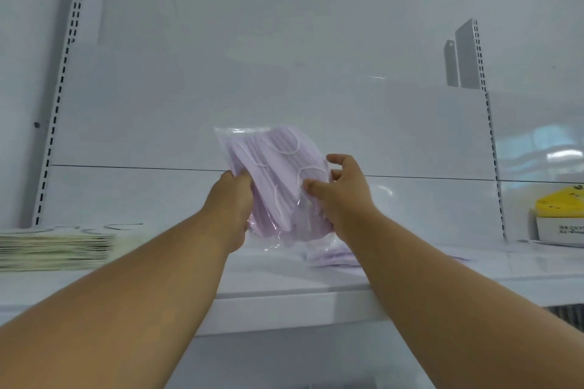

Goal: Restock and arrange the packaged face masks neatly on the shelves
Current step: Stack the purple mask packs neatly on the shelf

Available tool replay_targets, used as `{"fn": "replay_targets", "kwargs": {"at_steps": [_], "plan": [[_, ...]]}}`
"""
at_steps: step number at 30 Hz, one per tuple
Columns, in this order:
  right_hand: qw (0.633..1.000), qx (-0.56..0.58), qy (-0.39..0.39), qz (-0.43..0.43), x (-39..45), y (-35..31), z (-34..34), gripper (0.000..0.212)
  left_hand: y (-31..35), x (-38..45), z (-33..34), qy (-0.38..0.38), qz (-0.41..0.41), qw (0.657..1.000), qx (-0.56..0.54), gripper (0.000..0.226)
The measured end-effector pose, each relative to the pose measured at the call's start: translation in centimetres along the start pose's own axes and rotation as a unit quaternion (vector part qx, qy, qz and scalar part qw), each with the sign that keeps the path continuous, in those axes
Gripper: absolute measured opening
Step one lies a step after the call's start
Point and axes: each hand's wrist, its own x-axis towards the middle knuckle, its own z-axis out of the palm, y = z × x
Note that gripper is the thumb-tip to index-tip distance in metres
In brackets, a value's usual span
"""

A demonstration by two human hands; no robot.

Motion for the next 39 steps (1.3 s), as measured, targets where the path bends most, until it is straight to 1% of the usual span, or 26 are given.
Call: {"fn": "replay_targets", "kwargs": {"at_steps": [2,3,5,7,10,11,13,14,15,17,18,20,21,22,23,24,25,26,27,28,29,31,32,35,37,39], "plan": [[0.997,-0.07,-0.018,-0.012,-0.7,0.2,0.9,0.062,0.2,-0.2,0.0,-0.026,-0.014,0.998,-0.06,0.043],[0.994,-0.107,-0.029,-0.021,-0.9,0.2,1.4,0.066,0.2,-0.3,0.1,-0.04,0.0,0.997,-0.061,0.045],[0.987,-0.141,-0.071,-0.028,-1.3,0.1,2.1,0.077,-0.1,0.0,0.2,-0.059,0.041,0.997,-0.002,0.047],[0.986,-0.124,-0.108,-0.014,-1.5,0.2,2.4,0.086,-0.2,0.6,-0.1,-0.054,0.08,0.993,0.066,0.065],[0.992,-0.03,-0.112,0.056,-1.3,-0.5,1.7,0.092,0.5,1.2,-0.9,-0.04,0.098,0.99,0.096,0.086],[0.991,0.002,-0.111,0.077,-1.0,-0.8,1.5,0.098,0.8,1.2,-1.2,-0.051,0.094,0.99,0.093,0.085],[0.986,0.045,-0.12,0.106,-0.7,-1.5,2.0,0.123,1.2,0.8,-1.8,-0.091,0.095,0.987,0.089,0.069],[0.983,0.063,-0.124,0.116,-0.5,-1.7,2.4,0.131,1.3,0.8,-2.2,-0.109,0.1,0.985,0.087,0.063],[0.981,0.08,-0.131,0.12,-0.3,-1.6,2.8,0.128,1.4,0.5,-2.5,-0.128,0.107,0.983,0.076,0.059],[0.98,0.105,-0.127,0.111,-0.5,-1.9,3.8,0.105,1.2,0.7,-3.3,-0.161,0.113,0.98,0.043,0.053],[0.98,0.11,-0.124,0.111,-0.8,-2.1,4.2,0.098,1.1,0.7,-3.7,-0.17,0.111,0.979,0.03,0.055],[0.978,0.103,-0.132,0.126,-1.5,-2.1,4.9,0.086,0.6,0.9,-4.1,-0.156,0.099,0.983,0.018,0.079],[0.975,0.103,-0.141,0.135,-1.6,-1.8,5.1,0.074,0.2,1.0,-4.1,-0.141,0.09,0.986,0.011,0.092],[0.973,0.109,-0.144,0.14,-1.7,-1.7,5.3,0.059,0.1,0.8,-4.0,-0.123,0.092,0.988,0.003,0.096],[0.974,0.119,-0.138,0.138,-1.6,-1.7,5.5,0.045,0.1,0.8,-3.9,-0.106,0.103,0.989,-0.004,0.094],[0.976,0.124,-0.117,0.135,-1.6,-1.9,5.7,0.039,0.2,0.7,-3.7,-0.097,0.115,0.988,-0.01,0.087],[0.978,0.13,-0.102,0.13,-1.5,-2.2,5.9,0.043,0.4,0.7,-3.6,-0.1,0.126,0.987,-0.016,0.078],[0.978,0.131,-0.1,0.127,-1.4,-2.5,6.1,0.054,0.5,0.6,-3.5,-0.108,0.133,0.985,-0.017,0.066],[0.977,0.127,-0.108,0.13,-1.3,-2.6,6.3,0.065,0.5,0.5,-3.6,-0.117,0.131,0.984,-0.015,0.054],[0.975,0.116,-0.127,0.137,-1.4,-2.6,6.6,0.071,0.5,0.6,-3.7,-0.12,0.12,0.985,-0.01,0.043],[0.973,0.098,-0.15,0.143,-1.6,-2.4,6.6,0.066,0.4,0.7,-4.0,-0.119,0.104,0.987,-0.002,0.037],[0.975,0.035,-0.174,0.131,-2.4,-1.6,6.1,0.036,0.4,0.7,-4.4,-0.096,0.092,0.991,0.002,0.033],[0.978,0.003,-0.17,0.123,-2.6,-1.0,5.7,0.028,0.5,0.8,-4.6,-0.066,0.097,0.993,-0.01,0.033],[0.974,-0.036,-0.185,0.129,-3.1,-0.2,4.9,0.033,1.0,0.9,-5.1,0.03,0.105,0.992,-0.07,0.034],[0.972,-0.024,-0.186,0.144,-2.9,-0.9,4.6,0.03,1.4,0.6,-5.5,0.032,0.081,0.989,-0.119,0.035],[0.976,-0.018,-0.173,0.134,-2.6,-2.1,4.3,0.019,1.9,0.5,-6.3,-0.001,0.056,0.984,-0.168,0.039]]}}
